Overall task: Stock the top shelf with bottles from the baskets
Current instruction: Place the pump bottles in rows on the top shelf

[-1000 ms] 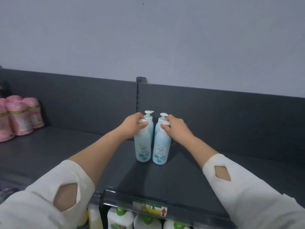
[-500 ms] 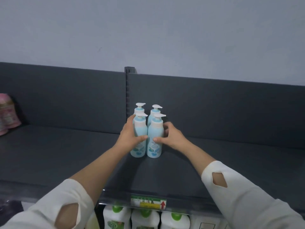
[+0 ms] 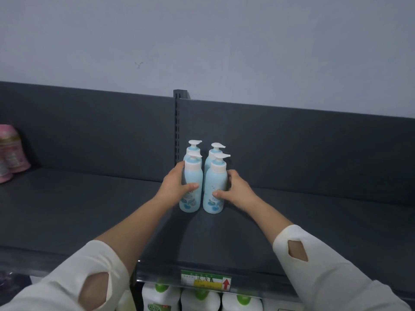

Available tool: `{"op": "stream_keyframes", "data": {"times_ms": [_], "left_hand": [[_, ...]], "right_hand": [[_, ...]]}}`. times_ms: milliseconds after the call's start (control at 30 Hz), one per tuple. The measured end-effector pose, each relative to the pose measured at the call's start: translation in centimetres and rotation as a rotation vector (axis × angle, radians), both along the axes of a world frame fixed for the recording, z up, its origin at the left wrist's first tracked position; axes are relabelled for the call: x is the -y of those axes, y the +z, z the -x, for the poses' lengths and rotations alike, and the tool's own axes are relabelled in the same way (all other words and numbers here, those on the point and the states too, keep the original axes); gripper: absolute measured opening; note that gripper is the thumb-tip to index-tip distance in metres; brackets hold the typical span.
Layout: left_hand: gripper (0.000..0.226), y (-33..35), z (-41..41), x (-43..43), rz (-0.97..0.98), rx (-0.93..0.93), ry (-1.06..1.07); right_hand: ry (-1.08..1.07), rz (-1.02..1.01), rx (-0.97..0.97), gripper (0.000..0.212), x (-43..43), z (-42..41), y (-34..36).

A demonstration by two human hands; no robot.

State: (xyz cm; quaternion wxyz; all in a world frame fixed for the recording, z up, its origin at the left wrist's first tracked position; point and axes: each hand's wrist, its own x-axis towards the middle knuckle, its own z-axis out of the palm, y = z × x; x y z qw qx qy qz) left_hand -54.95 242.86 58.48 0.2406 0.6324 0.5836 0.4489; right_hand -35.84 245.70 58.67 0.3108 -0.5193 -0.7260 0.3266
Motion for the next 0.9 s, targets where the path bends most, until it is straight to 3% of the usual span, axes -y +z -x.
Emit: {"op": "stream_keyframes", "data": {"times_ms": [167, 467, 567, 700, 767, 900], "left_hand": [[0.062, 0.0, 0.1, -0.8, -0.01, -0.012, 0.017], [0.071, -0.4, 0.3, -0.7, -0.02, -0.021, 0.04], [0.065, -0.1, 0.6, 0.4, -0.034, -0.07, 0.111], [0.041, 0.0, 1.0, 3.4, -0.034, -0.298, 0.235], [0.029, -0.2, 1.3, 5.4, -0.027, -0.412, 0.307], [0.027, -0.9, 2.4, 9.7, 0.01, -0.561, 0.407]], "right_hand": [[-0.036, -0.038, -0.002, 0.057, -0.3, 0.8, -0.4], [-0.009, -0.019, 0.018, 0.069, -0.5, 0.6, -0.5], [-0.101, -0.136, 0.213, 0.064, 0.1, 0.4, -0.2], [-0.209, -0.447, 0.479, 0.031, 2.3, -0.2, 0.9], [-0.115, -0.558, 0.55, 0.026, 3.2, -0.2, 1.1], [0.096, -0.647, 0.563, 0.03, 4.9, 1.4, 1.1]]}}
